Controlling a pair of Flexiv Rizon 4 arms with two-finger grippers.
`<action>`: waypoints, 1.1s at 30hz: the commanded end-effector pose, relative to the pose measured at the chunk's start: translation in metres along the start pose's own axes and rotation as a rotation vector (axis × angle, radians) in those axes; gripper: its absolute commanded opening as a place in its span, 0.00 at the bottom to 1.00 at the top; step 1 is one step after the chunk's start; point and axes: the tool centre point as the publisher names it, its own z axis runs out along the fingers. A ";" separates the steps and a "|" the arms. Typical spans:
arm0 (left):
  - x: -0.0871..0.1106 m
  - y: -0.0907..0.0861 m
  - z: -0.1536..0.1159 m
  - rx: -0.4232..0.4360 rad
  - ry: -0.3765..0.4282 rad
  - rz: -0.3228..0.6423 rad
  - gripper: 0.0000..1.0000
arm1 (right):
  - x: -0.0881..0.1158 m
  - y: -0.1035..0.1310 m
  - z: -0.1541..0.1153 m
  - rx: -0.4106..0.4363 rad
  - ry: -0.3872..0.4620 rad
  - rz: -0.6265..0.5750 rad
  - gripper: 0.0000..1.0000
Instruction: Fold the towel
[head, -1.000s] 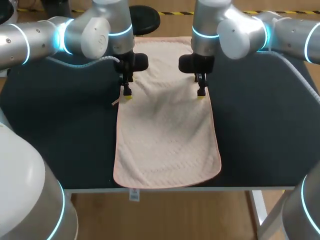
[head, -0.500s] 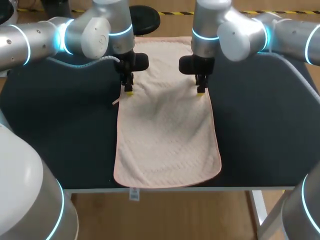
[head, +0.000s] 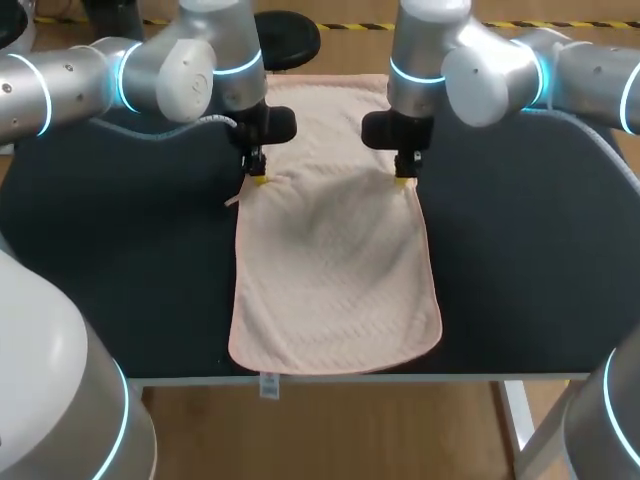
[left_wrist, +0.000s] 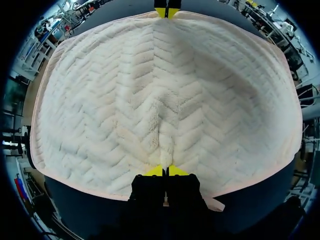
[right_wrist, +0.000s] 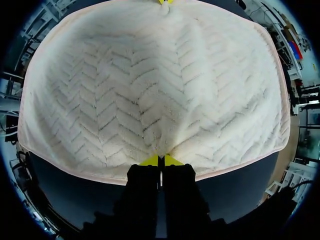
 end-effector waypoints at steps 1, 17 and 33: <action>0.007 0.003 -0.020 0.014 -0.036 -0.009 0.00 | 0.003 -0.005 -0.015 -0.013 -0.026 -0.001 0.00; -0.003 0.002 -0.124 0.045 -0.286 -0.026 0.00 | -0.018 0.005 -0.099 -0.068 -0.213 -0.135 0.00; -0.035 -0.012 -0.248 0.007 -0.592 0.029 0.00 | -0.069 0.018 -0.224 -0.098 -0.491 -0.239 0.00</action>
